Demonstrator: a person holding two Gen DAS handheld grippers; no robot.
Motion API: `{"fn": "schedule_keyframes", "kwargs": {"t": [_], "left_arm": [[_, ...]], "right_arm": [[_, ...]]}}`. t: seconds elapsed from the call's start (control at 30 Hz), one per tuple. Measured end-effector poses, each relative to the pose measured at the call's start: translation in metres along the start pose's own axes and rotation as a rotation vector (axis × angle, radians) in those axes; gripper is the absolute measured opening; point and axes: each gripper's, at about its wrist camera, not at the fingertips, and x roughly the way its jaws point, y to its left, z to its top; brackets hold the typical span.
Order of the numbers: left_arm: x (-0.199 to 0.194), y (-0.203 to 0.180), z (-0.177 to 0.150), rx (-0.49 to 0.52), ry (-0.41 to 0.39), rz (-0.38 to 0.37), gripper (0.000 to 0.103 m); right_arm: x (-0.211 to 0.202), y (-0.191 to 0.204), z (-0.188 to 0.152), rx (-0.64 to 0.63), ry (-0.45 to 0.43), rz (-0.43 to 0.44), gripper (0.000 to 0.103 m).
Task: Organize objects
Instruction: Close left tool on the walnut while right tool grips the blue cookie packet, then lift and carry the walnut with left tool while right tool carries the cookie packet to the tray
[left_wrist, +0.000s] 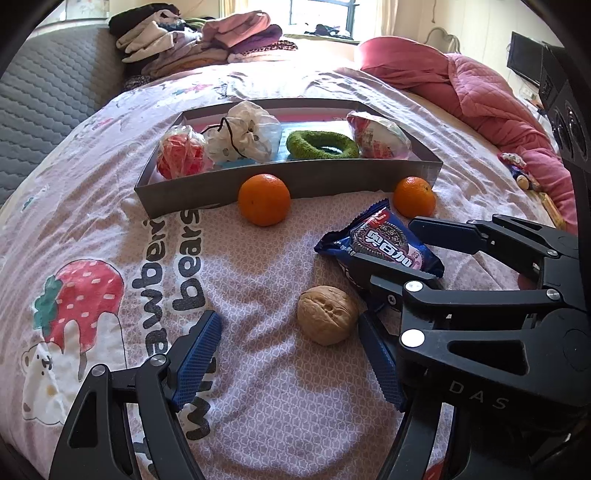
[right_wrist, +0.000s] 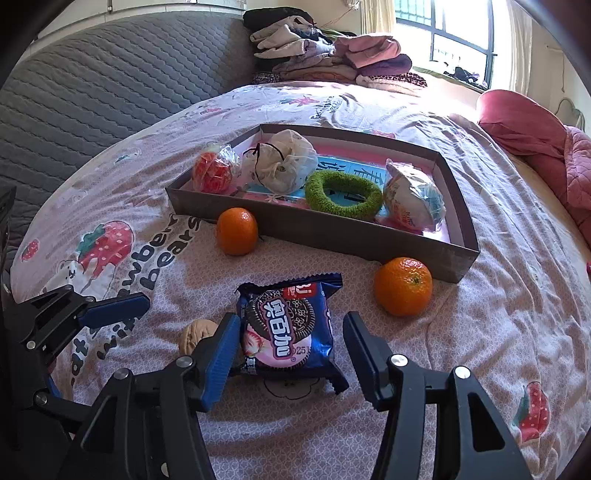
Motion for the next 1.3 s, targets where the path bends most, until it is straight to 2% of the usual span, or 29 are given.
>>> {"fn": "schedule_keyframes", "kwargs": {"t": [0.27,0.4,0.6,0.8,0.9,0.97,1.03,1.3], "left_arm": [[0.009,0.000,0.002,-0.001,0.007,0.015,0.078],[0.012,0.001,0.003,-0.004,0.000,0.006,0.078],[0.014,0.004,0.005,-0.016,-0.010,-0.017,0.078],[0.015,0.004,0.008,-0.016,-0.022,-0.028,0.068],[0.016,0.004,0.007,-0.013,-0.023,-0.026,0.059],[0.014,0.003,0.006,-0.009,-0.025,-0.030,0.045],[0.014,0.003,0.005,-0.010,-0.022,-0.040,0.037],[0.010,0.003,0.001,-0.011,-0.019,-0.061,0.037]], "right_arm": [[0.013,-0.003,0.001,0.009,0.024,0.022,0.057],[0.014,-0.005,0.000,0.014,0.015,0.042,0.053],[0.011,-0.009,0.000,0.020,0.002,0.049,0.052],[0.007,-0.012,0.001,0.038,-0.007,0.053,0.052],[0.006,-0.014,0.001,0.044,-0.011,0.055,0.052],[0.007,-0.015,0.001,0.049,-0.011,0.056,0.052],[0.007,-0.016,0.000,0.051,-0.008,0.059,0.052],[0.005,-0.016,0.000,0.053,-0.015,0.063,0.052]]}}
